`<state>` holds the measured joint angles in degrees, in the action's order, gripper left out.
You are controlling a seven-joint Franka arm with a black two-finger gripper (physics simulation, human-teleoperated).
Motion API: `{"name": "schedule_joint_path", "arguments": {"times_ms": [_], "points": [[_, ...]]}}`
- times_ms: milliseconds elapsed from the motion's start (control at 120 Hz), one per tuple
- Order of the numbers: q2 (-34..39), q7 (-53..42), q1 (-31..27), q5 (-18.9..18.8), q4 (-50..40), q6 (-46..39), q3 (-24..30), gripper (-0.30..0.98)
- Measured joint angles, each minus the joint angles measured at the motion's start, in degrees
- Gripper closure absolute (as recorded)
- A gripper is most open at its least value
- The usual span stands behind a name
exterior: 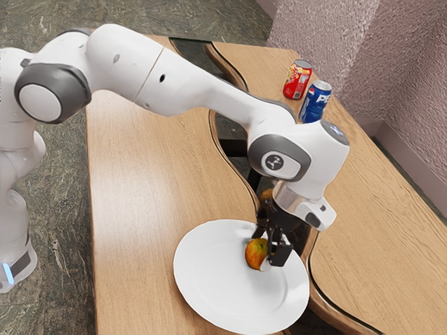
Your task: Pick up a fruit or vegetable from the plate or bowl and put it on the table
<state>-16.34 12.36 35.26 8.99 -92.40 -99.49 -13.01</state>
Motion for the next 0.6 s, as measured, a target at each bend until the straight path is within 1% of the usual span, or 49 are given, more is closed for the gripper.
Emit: {"name": "schedule_joint_path", "arguments": {"times_ms": [92, 250, 458, 525, 600], "points": [[-0.89, 0.71, -0.10, 0.12, 0.06, -0.44, 0.00, 0.00], [-1.31, 1.72, -0.18, 0.20, 0.10, -0.95, -0.01, 0.05], [-1.43, 2.69, -0.56, 0.22, -0.06, -1.21, -0.17, 0.07], [-1.40, 2.95, -0.54, 0.22, -0.14, -1.24, -0.22, 0.10], [-1.37, 3.21, -0.54, 0.22, -0.18, -1.26, -0.25, 0.17]]}}
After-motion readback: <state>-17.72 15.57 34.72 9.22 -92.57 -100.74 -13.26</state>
